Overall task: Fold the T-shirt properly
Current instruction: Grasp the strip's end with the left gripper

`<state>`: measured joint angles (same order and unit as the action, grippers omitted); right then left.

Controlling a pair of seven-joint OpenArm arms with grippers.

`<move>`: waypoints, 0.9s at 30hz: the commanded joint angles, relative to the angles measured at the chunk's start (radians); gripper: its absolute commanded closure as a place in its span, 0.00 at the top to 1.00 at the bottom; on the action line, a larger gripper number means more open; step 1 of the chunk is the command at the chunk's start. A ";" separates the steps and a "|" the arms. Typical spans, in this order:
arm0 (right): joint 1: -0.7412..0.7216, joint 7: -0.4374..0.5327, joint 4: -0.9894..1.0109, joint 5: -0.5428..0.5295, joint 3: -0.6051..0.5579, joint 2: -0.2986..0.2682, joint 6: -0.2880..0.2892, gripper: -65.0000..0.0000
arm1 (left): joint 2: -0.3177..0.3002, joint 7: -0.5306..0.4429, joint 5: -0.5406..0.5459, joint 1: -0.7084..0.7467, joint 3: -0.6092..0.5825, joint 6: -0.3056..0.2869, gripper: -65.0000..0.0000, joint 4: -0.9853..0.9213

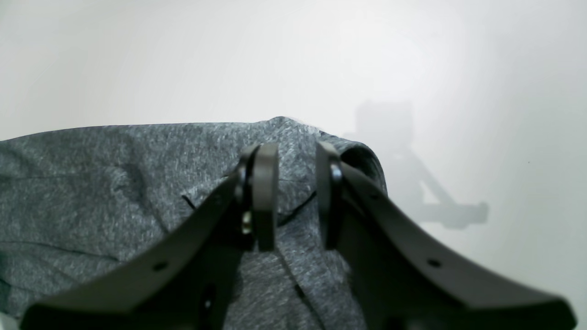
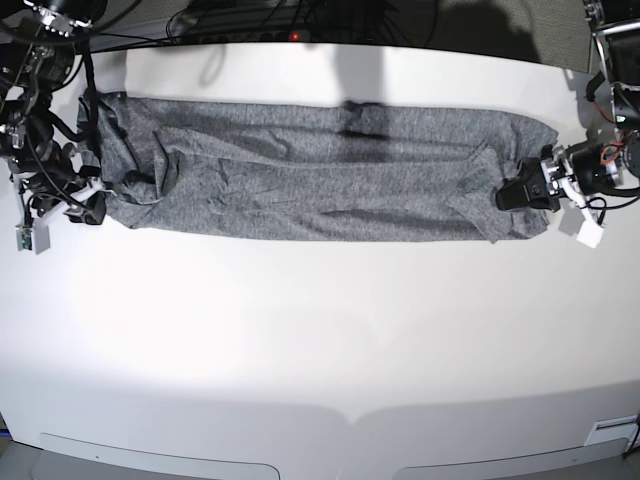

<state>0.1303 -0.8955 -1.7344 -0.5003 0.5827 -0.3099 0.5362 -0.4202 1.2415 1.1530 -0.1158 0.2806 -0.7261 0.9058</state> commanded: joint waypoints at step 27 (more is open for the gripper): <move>-0.014 0.015 -0.017 -0.010 0.006 -0.017 0.010 0.23 | -0.004 -0.016 -0.210 0.013 -0.010 0.028 0.15 -0.010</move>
<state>0.1303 -0.8959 -1.7344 -0.5003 0.5827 -0.3099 0.5358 -0.4152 1.1561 1.0199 -0.1135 0.2787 -0.7147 0.9001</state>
